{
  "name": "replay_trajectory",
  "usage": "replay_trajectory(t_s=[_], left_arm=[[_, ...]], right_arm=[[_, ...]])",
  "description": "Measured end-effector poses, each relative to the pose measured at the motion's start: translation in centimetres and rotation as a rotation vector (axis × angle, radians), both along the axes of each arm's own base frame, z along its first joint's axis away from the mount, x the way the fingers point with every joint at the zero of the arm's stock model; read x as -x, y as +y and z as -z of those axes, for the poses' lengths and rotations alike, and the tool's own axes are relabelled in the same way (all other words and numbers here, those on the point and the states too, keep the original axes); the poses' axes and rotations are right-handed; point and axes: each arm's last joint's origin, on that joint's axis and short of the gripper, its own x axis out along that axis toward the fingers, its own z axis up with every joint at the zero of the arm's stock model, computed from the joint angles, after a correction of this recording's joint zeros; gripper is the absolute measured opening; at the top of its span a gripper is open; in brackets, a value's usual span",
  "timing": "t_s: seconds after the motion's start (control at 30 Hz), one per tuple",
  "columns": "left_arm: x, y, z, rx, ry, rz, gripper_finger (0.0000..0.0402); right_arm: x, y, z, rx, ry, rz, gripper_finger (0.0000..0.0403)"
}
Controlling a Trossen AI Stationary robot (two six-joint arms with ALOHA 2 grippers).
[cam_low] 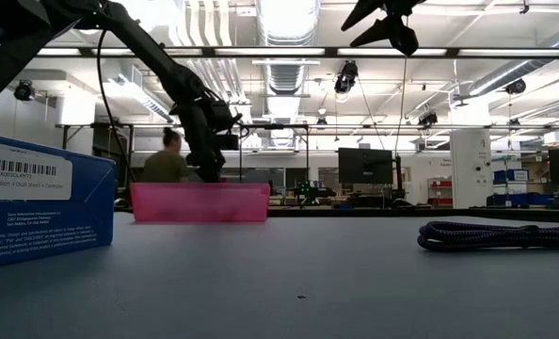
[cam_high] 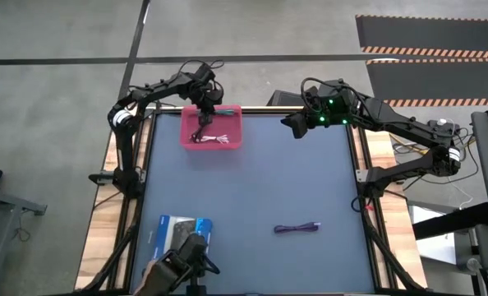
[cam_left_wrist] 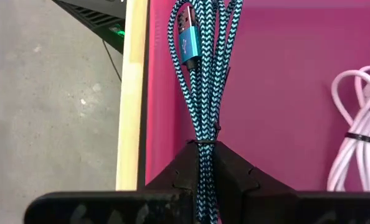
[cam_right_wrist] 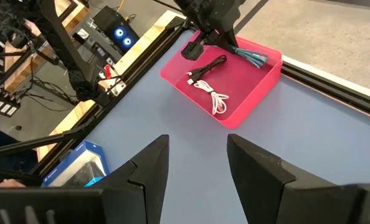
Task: Pick and place USB-C Cables
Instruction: Put the blue charger cable into the pink bin
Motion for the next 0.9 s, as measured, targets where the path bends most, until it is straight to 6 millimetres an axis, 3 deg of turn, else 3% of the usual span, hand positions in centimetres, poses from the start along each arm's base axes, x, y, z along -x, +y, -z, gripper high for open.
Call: replay_trajectory(t_s=[0.9], left_arm=[[0.47, 0.77, 0.36, -0.012, -0.008, -0.020, 0.0016]], right_arm=[[0.00, -0.05, 0.01, 0.007, 0.003, 0.013, 0.0153]])
